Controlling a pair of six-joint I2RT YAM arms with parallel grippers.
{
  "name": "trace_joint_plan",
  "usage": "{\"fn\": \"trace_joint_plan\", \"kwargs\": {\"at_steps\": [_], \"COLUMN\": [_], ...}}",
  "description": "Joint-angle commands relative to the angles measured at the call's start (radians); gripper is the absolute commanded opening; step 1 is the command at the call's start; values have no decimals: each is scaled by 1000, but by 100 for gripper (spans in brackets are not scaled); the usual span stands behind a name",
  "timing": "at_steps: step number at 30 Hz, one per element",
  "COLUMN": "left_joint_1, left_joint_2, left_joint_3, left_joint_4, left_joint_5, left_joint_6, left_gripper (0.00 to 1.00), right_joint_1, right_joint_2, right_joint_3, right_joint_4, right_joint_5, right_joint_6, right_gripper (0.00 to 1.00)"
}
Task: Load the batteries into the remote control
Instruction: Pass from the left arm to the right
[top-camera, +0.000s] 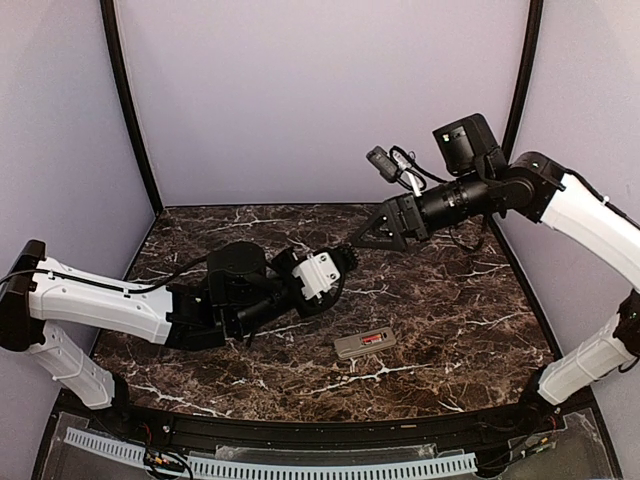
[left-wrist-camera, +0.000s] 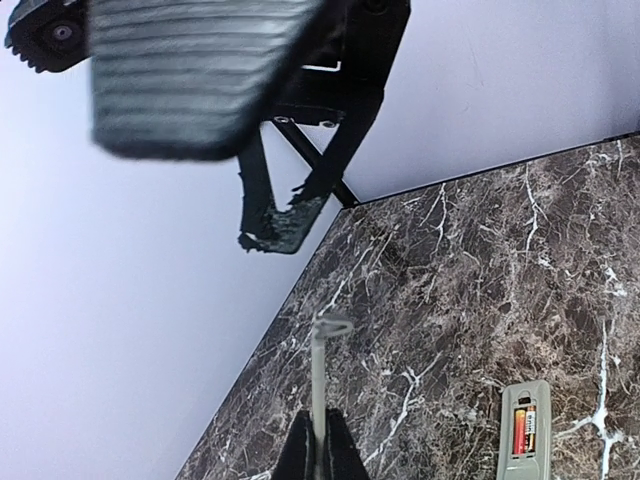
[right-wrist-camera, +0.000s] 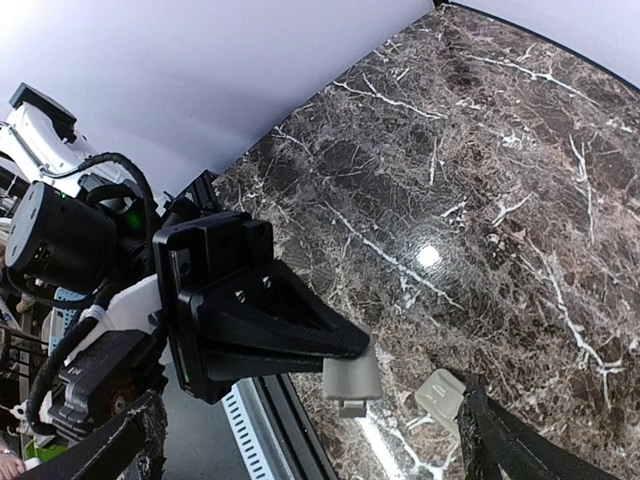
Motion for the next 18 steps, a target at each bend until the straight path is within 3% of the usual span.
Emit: {"fn": "trace_joint_plan", "kwargs": {"at_steps": [1, 7, 12, 18], "left_joint_1": [2, -5, -7, -8], "left_joint_2": [-17, -4, 9, 8], "left_joint_3": [-16, -8, 3, 0], "left_joint_4": [84, 85, 71, 63], "left_joint_5": [50, 65, 53, 42], "left_joint_6": [60, 62, 69, 66], "left_gripper": [0, 0, 0, 0], "right_joint_1": [7, 27, 28, 33], "right_joint_2": [-40, -19, 12, 25], "right_joint_3": [-48, -52, -43, -60], "right_joint_4": [-15, 23, 36, 62], "right_joint_5": [26, 31, 22, 6], "right_joint_6": [62, 79, 98, 129], "right_gripper": [99, 93, 61, 57]}}
